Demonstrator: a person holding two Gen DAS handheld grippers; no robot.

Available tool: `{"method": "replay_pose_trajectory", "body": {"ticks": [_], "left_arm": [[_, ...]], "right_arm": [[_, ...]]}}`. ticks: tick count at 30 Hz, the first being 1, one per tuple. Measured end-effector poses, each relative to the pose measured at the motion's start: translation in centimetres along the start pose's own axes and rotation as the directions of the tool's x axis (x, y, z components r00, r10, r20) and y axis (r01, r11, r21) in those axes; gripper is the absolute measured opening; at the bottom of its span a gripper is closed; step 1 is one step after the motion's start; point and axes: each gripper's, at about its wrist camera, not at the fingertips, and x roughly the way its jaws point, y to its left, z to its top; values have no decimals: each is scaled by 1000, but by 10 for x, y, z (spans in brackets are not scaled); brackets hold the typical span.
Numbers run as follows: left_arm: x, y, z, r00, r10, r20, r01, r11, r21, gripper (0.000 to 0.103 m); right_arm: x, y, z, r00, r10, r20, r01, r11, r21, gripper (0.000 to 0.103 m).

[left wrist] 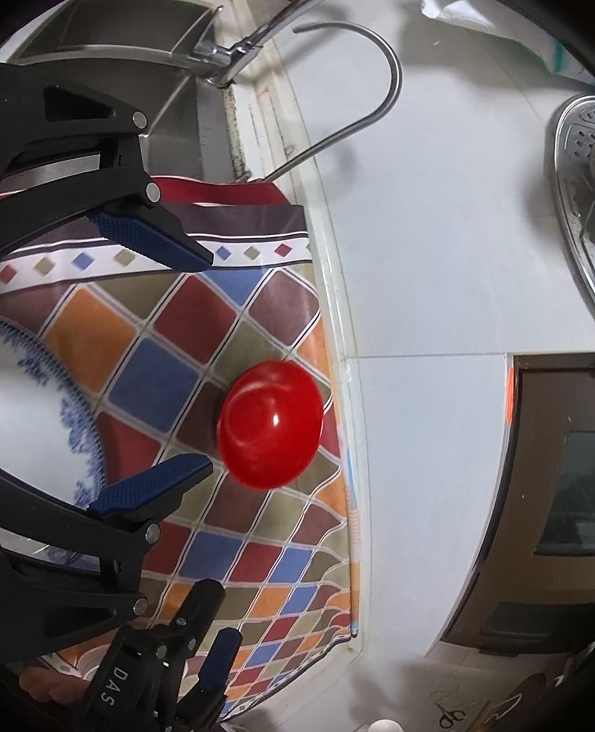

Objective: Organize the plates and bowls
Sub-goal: 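Move both tools to the red bowl by the wall, then close both tools on the red bowl rim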

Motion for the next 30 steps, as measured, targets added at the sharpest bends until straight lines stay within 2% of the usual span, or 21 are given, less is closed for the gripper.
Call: {"method": "replay_pose_trajectory", "body": {"ticks": [9, 16, 21, 30], "left_arm": [[49, 24, 34, 999, -18, -38, 19, 1000, 13, 81], [91, 23, 42, 996, -38, -87, 42, 998, 38, 74], [124, 24, 44, 983, -102, -151, 106, 994, 20, 64], [166, 19, 46, 960, -153, -235, 155, 988, -8, 47]], "right_arm": [[37, 8, 25, 999, -32, -5, 32, 997, 74, 70], [79, 11, 38, 999, -36, -33, 40, 990, 132, 68], [103, 17, 46, 998, -34, -60, 43, 988, 150, 62], [139, 24, 50, 991, -17, -132, 40, 985, 167, 42]]}}
